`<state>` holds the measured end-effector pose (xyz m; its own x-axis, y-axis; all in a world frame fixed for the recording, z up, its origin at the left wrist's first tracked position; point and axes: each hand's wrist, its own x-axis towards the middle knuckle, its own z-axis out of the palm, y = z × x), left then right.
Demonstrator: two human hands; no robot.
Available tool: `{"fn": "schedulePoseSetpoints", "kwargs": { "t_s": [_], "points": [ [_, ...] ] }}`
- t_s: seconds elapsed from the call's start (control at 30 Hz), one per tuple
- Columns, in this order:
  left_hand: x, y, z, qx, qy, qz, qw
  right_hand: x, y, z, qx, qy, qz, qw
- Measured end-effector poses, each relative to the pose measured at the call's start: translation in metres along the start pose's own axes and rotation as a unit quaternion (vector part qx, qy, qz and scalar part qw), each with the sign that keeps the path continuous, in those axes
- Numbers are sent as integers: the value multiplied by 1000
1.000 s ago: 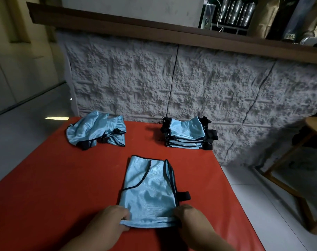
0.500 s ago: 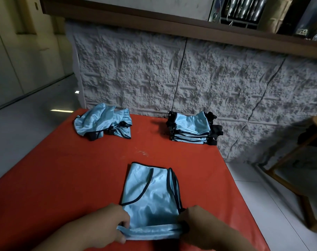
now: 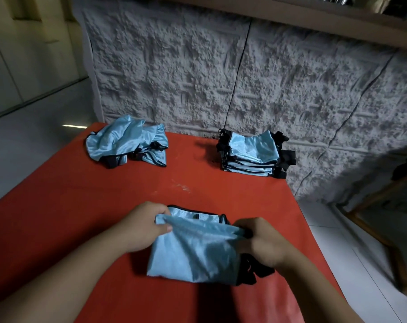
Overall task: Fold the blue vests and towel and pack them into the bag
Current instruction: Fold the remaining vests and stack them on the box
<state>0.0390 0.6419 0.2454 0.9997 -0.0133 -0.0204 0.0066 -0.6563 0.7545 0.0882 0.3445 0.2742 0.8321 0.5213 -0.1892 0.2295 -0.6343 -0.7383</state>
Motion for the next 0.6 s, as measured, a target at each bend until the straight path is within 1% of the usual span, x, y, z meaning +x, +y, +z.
{"fn": "schedulePoseSetpoints", "kwargs": {
  "t_s": [0.07,0.1,0.13,0.2,0.23,0.3,0.37,0.43,0.5,0.53,0.6],
  "points": [
    [11,2,-1,-6,8,-8,1000,10,3,-1,78,-8,16,997],
    [13,4,-2,-2,-18,0,1000,11,2,-1,93,-28,21,995],
    [11,9,-3,1,-67,14,998,10,0,-3,81,-63,22,994],
    [-1,21,-6,0,-202,34,979,2,-5,-6,12,-159,9,987],
    [-9,24,-7,9,-256,28,966,-3,-6,-7,-34,-207,2,978],
    [-20,23,-8,49,-324,26,945,-15,-6,-6,-127,-277,9,952],
    [-28,22,-6,68,-379,24,922,-27,-3,0,-160,-320,37,933],
    [-32,19,0,93,-406,23,909,-35,1,8,-163,-312,46,935],
    [-36,16,9,113,-418,29,901,-37,6,18,-158,-261,35,952],
    [-38,16,12,118,-423,29,898,-36,10,23,-165,-212,19,963],
    [-40,17,15,121,-421,20,899,-27,15,32,-193,-75,-37,978]
  ]
}}
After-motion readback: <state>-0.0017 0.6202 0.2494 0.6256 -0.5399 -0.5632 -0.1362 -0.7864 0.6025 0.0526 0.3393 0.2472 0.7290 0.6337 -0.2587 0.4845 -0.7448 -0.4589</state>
